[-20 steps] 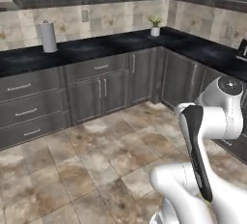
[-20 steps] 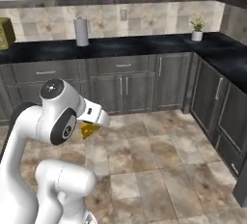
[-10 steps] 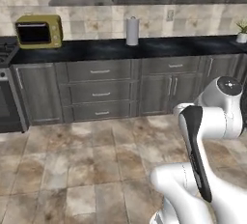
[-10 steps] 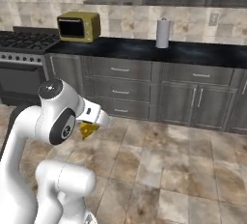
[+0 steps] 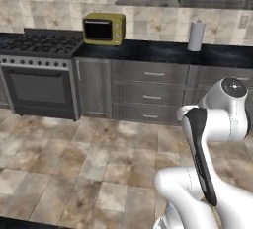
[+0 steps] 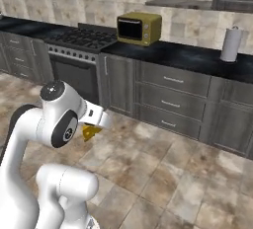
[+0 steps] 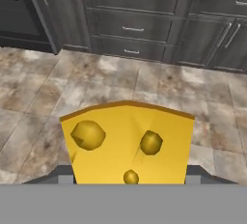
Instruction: Pick the cheese from the fridge and the cheese grater from the cabinet and place them next to the salad bowl.
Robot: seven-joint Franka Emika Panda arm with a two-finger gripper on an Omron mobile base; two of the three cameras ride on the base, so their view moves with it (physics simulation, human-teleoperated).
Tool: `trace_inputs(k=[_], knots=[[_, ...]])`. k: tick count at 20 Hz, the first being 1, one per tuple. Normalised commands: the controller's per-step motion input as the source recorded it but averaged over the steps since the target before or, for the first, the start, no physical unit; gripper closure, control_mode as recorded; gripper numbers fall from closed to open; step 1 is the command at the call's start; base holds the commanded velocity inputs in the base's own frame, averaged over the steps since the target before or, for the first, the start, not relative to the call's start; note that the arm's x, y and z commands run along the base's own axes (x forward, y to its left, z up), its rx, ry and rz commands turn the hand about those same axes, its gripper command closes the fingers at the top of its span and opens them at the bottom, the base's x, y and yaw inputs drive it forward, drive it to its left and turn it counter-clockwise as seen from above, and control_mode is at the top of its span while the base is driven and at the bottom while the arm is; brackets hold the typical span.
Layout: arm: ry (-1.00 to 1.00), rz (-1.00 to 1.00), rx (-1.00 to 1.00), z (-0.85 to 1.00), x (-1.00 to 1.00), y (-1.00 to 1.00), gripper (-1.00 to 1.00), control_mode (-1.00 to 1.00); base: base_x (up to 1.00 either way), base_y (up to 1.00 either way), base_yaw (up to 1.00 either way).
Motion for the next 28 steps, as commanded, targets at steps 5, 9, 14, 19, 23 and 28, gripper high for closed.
trace_inputs(k=[5,9,14,19,23,28], knots=[[0.00,0.00,0.00,0.00,0.00,0.00,1.00,1.00,0.14,0.38,0.54],[0.00,0.00,0.00,0.00,0.00,0.00,1.00,1.00,0.25,0.01,0.46],[0.00,0.00,0.00,0.00,0.00,0.00,1.00,1.00,0.39,-0.21,0.32],[0.00,0.00,0.00,0.00,0.00,0.00,1.00,1.00,0.56,-0.63,0.20],[0.00,0.00,0.00,0.00,0.00,0.00,1.00,1.00,0.63,-0.51,0.20],[0.00,0.00,0.00,0.00,0.00,0.00,1.00,1.00,0.98,-0.13,0.23]])
